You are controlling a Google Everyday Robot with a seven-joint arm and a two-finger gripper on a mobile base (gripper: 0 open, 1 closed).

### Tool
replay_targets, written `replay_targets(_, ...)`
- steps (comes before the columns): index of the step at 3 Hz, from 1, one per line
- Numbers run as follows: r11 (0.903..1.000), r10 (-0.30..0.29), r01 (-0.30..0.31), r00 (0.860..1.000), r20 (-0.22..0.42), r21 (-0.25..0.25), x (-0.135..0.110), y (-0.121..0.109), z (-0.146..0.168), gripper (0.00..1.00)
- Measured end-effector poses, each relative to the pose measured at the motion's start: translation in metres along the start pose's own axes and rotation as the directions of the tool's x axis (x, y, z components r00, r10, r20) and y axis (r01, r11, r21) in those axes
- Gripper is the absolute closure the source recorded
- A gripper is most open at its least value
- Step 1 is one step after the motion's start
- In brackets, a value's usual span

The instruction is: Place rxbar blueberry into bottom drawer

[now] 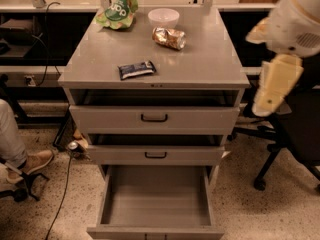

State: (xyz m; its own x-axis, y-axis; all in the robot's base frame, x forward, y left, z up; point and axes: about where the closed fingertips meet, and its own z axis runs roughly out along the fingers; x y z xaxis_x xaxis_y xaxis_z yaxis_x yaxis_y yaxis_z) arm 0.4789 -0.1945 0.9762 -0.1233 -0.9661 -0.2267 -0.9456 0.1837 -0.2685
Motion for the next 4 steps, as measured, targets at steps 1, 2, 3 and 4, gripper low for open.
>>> replay_targets(1,0.9906,-0.126,0.131,0.985,0.12,-0.039,-0.067,-0.068,0.048,0.0)
replay_targets(2,0.983,-0.158,0.175,0.959,0.237,-0.054,-0.115,-0.117,0.084,0.0)
replay_targets(3,0.9828,-0.158,0.176,0.959,0.237,-0.055,-0.115,-0.116,0.085,0.0)
replay_targets(4,0.9847,-0.159,0.172,0.956,0.247,-0.031,-0.121,-0.123,0.1,0.0)
